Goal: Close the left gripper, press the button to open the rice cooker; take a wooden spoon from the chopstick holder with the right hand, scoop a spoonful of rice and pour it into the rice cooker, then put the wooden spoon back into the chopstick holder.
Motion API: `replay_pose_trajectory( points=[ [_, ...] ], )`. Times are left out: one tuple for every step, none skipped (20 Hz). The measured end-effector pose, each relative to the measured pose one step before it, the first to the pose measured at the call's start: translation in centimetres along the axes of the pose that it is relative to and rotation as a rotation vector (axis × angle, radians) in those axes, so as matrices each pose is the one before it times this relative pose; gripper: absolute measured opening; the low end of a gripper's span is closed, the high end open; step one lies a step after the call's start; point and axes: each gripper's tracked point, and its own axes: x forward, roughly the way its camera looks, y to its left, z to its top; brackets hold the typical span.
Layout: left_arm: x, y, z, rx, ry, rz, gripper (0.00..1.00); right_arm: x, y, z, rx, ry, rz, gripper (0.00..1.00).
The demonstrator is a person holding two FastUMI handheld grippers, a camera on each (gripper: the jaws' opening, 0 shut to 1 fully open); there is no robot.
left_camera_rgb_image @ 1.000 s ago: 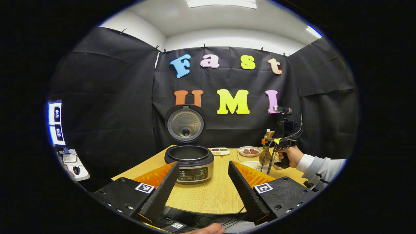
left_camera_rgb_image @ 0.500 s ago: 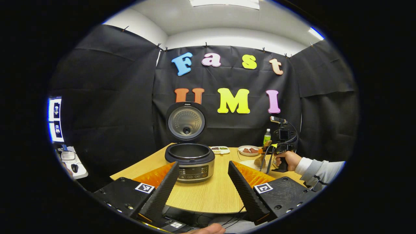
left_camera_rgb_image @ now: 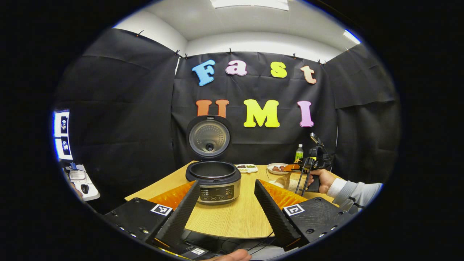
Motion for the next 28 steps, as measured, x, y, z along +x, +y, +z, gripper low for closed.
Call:
replay_pose_trajectory(
  points=[
    [0.062, 0.013, -0.141, -0.00165, 0.00575, 0.00049, 0.96, -0.11, 0.097, -0.046, 0.01777, 0.0062, 0.01722, 0.15],
    [-0.015, 0.112, -0.08, -0.00049, 0.00237, 0.00276, 0.96, -0.002, -0.205, 0.061, 0.02793, 0.00651, 0.00812, 0.16],
    [0.025, -0.004, 0.026, 0.00155, -0.00054, 0.00121, 0.96, 0.013, -0.177, 0.067, 0.03746, 0.00347, -0.00357, 0.15],
    [-0.103, 0.072, 0.009, 0.00151, -0.00097, 0.00042, 0.96, 0.068, -0.366, 0.181, 0.04875, 0.00363, -0.00153, 0.15],
    [0.005, 0.075, -0.015, 0.00031, 0.00008, 0.00083, 0.96, 0.085, -0.529, 0.118, 0.06038, 0.00219, -0.00267, 0.15],
    [-0.088, -0.063, 0.041, 0.00054, -0.00006, -0.00018, 0.96, 0.061, -0.47, 0.307, 0.0637, -0.00015, 0.00093, 0.14],
    [-0.012, 0.045, 0.036, 0.00024, -0.00084, 0.00097, 0.96, -0.166, -0.243, 0.185, 0.06026, -0.0024, 0.00469, 0.14],
    [0.049, 0.071, 0.027, 0.00038, -0.00265, 0.00033, 0.96, -0.179, 0.016, 0.459, 0.04264, -0.00644, 0.01341, 0.14],
    [-0.068, -0.045, 0.05, 0.00098, -0.00155, -0.00089, 0.96, -0.357, -0.077, 0.55, 0.03307, -0.01888, 0.00286, 0.14],
    [-0.062, -0.012, 0.058, 0.00094, -0.00065, 0.00037, 0.96, -0.327, -0.038, 0.679, 0.02701, -0.01827, 0.00277, 0.14],
    [-0.075, 0.024, -0.037, 0.00184, 0.00092, 0.0009, 0.96, -0.404, -0.084, 0.763, 0.01788, -0.02085, 0.0001, 0.14],
    [0.1, -0.063, -0.069, 0.00245, 0.00087, 0.0003, 0.96, -0.374, -0.154, 0.907, 0.02162, -0.02582, 0.00445, 0.14],
    [-0.081, -0.005, 0.023, 0.00161, 0.00001, 0.00003, 0.96, -0.578, -0.111, 0.925, 0.03229, -0.02576, 0.00705, 0.14],
    [0.089, -0.048, -0.006, 0.00087, 0.00005, -0.0019, 0.96, -0.423, -0.116, 0.996, 0.0476, -0.0261, 0.01274, 0.14],
    [-0.01, -0.104, -0.032, 0.00044, 0.0011, -0.00169, 0.96, -0.386, -0.017, 0.766, 0.05723, -0.01893, 0.0208, 0.14],
    [-0.034, 0.02, 0.081, 0.00074, -0.00065, -0.0005, 1.0, -0.33, 0.191, 0.722, 0.05444, -0.01562, 0.03153, 0.14],
    [0.03, -0.121, 0.021, 0.0014, -0.00077, -0.00149, 0.96, -0.308, 0.262, 0.51, 0.0455, -0.00954, 0.03674, 0.14],
    [-0.047, -0.147, 0.029, 0.00121, 0.00046, -0.00267, 0.96, -0.286, 0.094, 0.233, 0.04051, -0.00075, 0.02361, 0.14],
    [-0.091, -0.071, 0.058, -0.00065, 0.00162, -0.0025, 0.96, -0.438, -0.001, 0.458, 0.0393, -0.01188, 0.0182, 0.14],
    [-0.046, -0.211, 0.057, 0.00083, -0.00265, -0.00576, 0.96, -0.216, 0.191, 0.58, 0.04409, -0.01743, 0.01709, 0.14],
    [0.016, -0.323, 0.155, 0.00271, -0.00381, -0.00546, 0.96, -0.029, 0.558, 0.14, 0.0609, -0.00818, 0.02813, 0.14],
    [-0.062, -0.169, -0.02, 0.00235, -0.00244, -0.00366, 0.96, -0.203, 0.722, 0.277, 0.09125, -0.01121, 0.04858, 0.14],
    [0.071, -0.178, -0.078, 0.00191, -0.00005, -0.00439, 0.96, -0.124, 0.847, 0.006, 0.09374, -0.00634, 0.04152, 0.14],
    [-0.076, -0.026, -0.115, 0.00192, 0.00512, -0.00431, 0.96, -0.162, 0.507, -0.564, 0.07254, 0.00742, 0.02681, 0.13],
    [0.053, -0.107, -0.216, 0.0021, 0.00797, -0.00283, 0.96, -0.095, -0.446, -0.684, 0.01875, 0.00756, -0.00554, 0.13],
    [-0.052, 0.025, -0.101, 0.00445, 0.0034, -0.00114, 0.96, 0.263, -0.483, -0.554, -0.02396, -0.00079, -0.01869, 0.13],
    [-0.231, 0.273, 0.052, 0.00543, -0.00323, 0.0038, 0.96, 0.485, -0.274, -0.961, -0.02831, 0.00512, -0.01596, 0.14],
    [-0.206, 0.422, 0.342, 0.00252, -0.00645, 0.00582, 0.96, 0.418, 0.286, -0.683, -0.00672, 0.01213, 0.00174, 0.14]
  ],
)
